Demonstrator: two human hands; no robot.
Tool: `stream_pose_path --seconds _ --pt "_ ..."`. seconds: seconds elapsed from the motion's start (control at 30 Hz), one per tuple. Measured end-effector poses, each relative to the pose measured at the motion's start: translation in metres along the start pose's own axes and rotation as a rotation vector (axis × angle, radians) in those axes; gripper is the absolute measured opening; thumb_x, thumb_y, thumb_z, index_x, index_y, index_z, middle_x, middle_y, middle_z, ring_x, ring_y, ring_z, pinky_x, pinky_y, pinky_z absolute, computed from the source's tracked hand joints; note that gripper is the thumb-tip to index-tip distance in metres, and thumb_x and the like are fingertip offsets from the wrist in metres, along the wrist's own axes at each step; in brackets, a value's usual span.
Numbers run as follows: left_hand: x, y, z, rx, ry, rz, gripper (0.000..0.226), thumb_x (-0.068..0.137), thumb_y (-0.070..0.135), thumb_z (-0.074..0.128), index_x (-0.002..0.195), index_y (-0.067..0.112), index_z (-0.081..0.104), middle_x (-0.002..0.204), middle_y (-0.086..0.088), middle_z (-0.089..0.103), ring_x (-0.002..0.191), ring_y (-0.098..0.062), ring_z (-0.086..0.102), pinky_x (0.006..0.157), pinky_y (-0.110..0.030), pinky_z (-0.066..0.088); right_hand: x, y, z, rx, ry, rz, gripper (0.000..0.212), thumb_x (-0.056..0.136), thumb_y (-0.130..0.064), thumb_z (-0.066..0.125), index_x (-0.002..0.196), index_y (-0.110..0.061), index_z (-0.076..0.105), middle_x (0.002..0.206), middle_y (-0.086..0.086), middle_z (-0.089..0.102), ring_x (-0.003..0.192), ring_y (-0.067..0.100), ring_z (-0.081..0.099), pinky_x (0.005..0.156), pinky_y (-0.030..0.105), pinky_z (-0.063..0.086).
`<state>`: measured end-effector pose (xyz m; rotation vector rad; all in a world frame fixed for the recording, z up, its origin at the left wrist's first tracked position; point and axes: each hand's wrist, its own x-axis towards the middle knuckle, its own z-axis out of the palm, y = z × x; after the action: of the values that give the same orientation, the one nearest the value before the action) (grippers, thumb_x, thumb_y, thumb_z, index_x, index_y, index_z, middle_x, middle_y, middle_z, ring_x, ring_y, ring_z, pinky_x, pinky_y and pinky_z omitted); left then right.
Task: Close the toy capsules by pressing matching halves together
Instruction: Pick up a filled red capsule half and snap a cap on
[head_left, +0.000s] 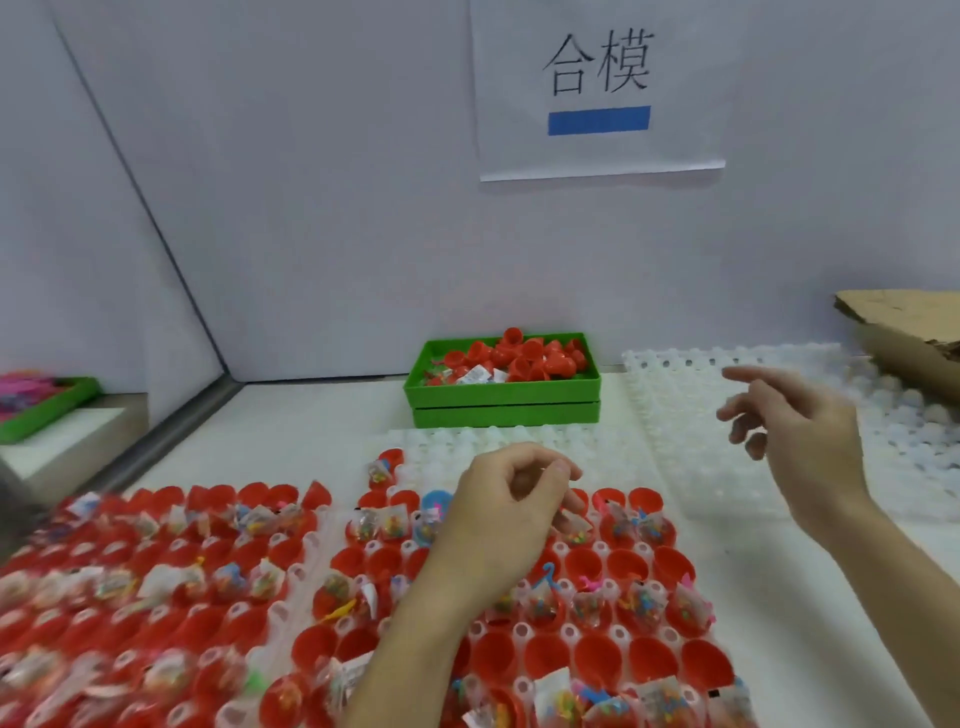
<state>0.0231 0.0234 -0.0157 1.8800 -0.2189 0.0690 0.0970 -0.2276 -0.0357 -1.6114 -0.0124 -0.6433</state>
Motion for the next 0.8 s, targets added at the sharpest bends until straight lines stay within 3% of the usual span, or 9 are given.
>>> stream_pose_path --seconds 0.13,0.27,0.33,0.43,0.57,0.67,0.73,0.8 --pt "-0.002 -0.003 -0.004 0.003 0.013 0.018 0.017 0.100 0.020 0.053 0.096 0.014 0.068 0.075 0.001 0.072 0.060 -0.003 0.066 0.063 -0.016 0.054 -0.026 0.024 0.015 -0.224 -0.102 -0.107 0.039 0.093 -0.001 0.049 0.090 -0.033 0.071 0.074 -0.006 0.070 0.060 0.011 0.060 0.050 0.013 0.044" --pt "0.001 -0.009 -0.009 0.008 0.089 0.020 0.016 0.099 0.021 0.053 0.094 0.017 0.069 0.079 -0.003 0.073 0.065 -0.010 0.068 0.065 -0.025 0.058 -0.034 0.045 0.025 -0.221 -0.036 -0.146 0.043 0.093 0.000 0.049 0.088 -0.038 0.069 0.080 -0.015 0.068 0.065 0.007 0.061 0.056 0.017 0.047" --pt "0.002 -0.011 -0.013 0.037 0.146 0.018 0.015 0.098 0.021 0.054 0.094 0.020 0.069 0.079 -0.001 0.072 0.068 -0.012 0.069 0.068 -0.028 0.059 -0.036 0.051 0.026 -0.213 0.003 -0.166 0.040 0.094 0.001 0.049 0.091 -0.033 0.070 0.081 -0.016 0.068 0.064 0.004 0.061 0.055 0.016 0.047" --pt "0.004 -0.011 -0.020 0.147 0.274 0.018 0.011 0.095 0.024 0.058 0.090 0.025 0.068 0.078 0.006 0.070 0.071 -0.006 0.067 0.060 -0.015 0.052 -0.040 0.047 0.028 -0.199 0.039 -0.212 0.027 0.091 -0.015 0.046 0.092 -0.026 0.070 0.084 -0.015 0.067 0.067 0.001 0.061 0.053 0.009 0.045" --pt "0.018 -0.005 -0.048 0.347 0.448 -0.085 0.006 0.090 0.027 0.063 0.093 0.022 0.062 0.085 0.006 0.064 0.064 -0.001 0.059 0.050 -0.008 0.039 -0.033 0.062 0.026 -0.186 0.056 -0.238 0.030 0.087 -0.033 0.039 0.091 -0.036 0.069 0.084 -0.012 0.066 0.067 0.008 0.060 0.048 0.011 0.044" --pt "0.034 -0.004 -0.077 0.593 0.492 -0.178 0.020 0.089 0.030 0.063 0.102 0.020 0.052 0.101 -0.002 0.059 0.083 -0.010 0.058 0.063 -0.019 0.043 -0.018 0.099 0.023 -0.209 0.116 -0.189 0.032 0.091 -0.031 0.041 0.100 -0.035 0.071 0.084 -0.009 0.066 0.069 0.012 0.060 0.052 0.014 0.048" --pt "0.044 -0.010 -0.095 0.795 0.490 -0.279 0.037 0.089 0.033 0.062 0.117 0.012 0.049 0.116 -0.010 0.056 0.105 -0.025 0.056 0.082 -0.032 0.046 -0.007 0.131 0.020 -0.243 0.182 -0.154 0.032 0.095 -0.031 0.041 0.107 -0.033 0.070 0.085 -0.009 0.066 0.070 0.012 0.062 0.054 0.012 0.049" --pt "0.054 -0.018 -0.110 0.925 0.470 -0.399 0.054 0.090 0.039 0.062 0.128 0.006 0.044 0.126 -0.015 0.053 0.117 -0.032 0.050 0.091 -0.039 0.044 0.006 0.163 0.016 -0.297 0.204 -0.109 0.032 0.099 -0.033 0.039 0.109 -0.036 0.069 0.088 -0.010 0.066 0.072 0.009 0.063 0.053 0.009 0.047"
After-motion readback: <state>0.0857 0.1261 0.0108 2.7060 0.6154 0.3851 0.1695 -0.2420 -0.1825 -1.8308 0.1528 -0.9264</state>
